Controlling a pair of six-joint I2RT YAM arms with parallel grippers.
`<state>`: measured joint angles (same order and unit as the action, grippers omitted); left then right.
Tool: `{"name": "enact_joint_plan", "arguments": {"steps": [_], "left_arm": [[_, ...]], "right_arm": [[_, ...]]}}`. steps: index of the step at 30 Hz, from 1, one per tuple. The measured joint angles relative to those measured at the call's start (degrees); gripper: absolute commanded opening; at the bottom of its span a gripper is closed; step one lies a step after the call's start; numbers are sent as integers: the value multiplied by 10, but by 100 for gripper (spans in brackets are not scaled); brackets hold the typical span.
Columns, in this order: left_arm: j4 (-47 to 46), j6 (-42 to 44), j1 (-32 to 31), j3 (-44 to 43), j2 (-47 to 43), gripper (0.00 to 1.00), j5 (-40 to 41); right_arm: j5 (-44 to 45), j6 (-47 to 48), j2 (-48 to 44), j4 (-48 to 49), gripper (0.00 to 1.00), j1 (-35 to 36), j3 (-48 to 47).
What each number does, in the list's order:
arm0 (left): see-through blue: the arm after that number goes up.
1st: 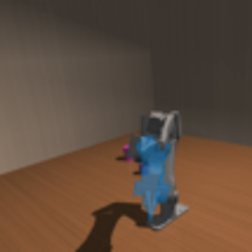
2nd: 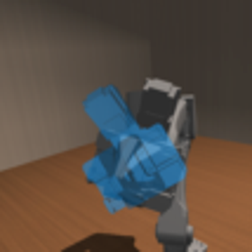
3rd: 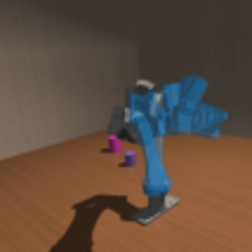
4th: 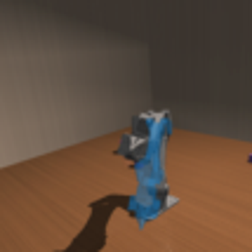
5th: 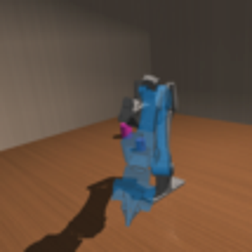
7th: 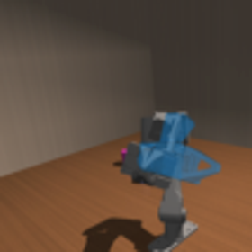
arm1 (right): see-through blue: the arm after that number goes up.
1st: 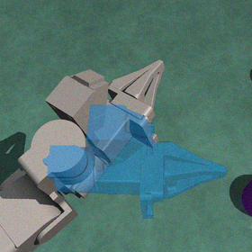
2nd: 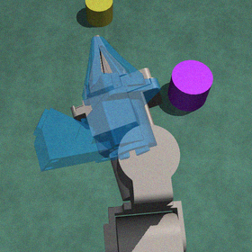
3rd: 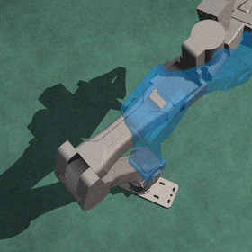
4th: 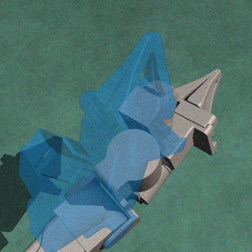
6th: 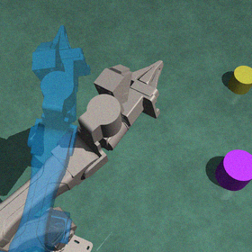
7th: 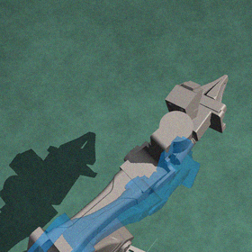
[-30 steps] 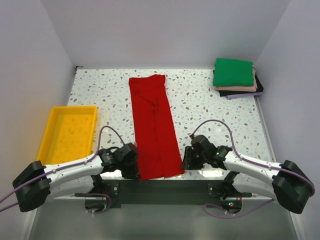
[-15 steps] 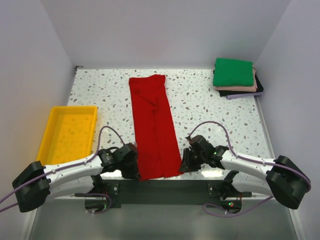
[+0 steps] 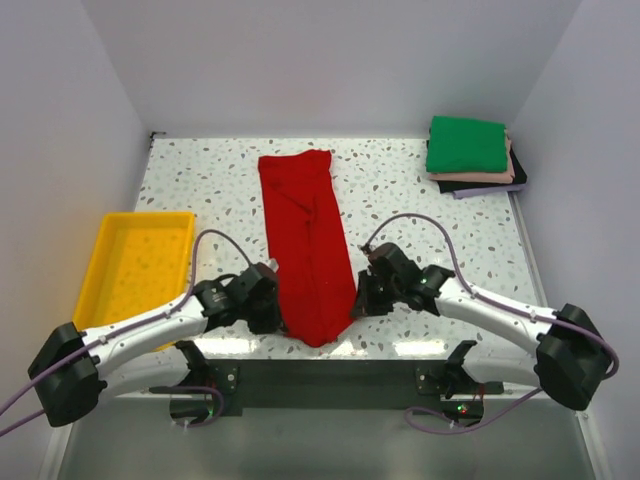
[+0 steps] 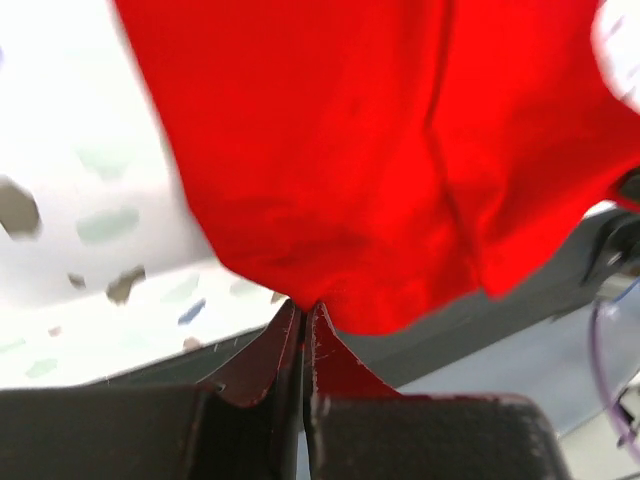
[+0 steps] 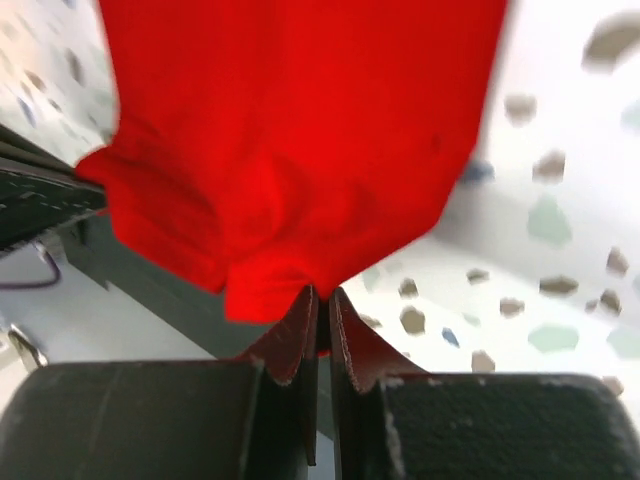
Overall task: Fold and stack the t-shirts
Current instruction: Fold the tshirt
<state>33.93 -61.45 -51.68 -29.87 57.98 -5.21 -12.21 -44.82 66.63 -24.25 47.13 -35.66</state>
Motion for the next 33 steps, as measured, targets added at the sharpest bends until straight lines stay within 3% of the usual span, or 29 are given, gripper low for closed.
{"name": "enact_joint_plan", "arguments": {"steps": [14,24,33], "left_arm": [[-48,113,148,-146,152,0,36],[-101,132,231,-209,257,0,42],[-134,132,277,-245,326,0,34]], "right_arm": [[11,56,214,14,0,-89,-191],[17,56,352,30,0,-123,-313],[18,56,421,32,0,-156,-396]]}}
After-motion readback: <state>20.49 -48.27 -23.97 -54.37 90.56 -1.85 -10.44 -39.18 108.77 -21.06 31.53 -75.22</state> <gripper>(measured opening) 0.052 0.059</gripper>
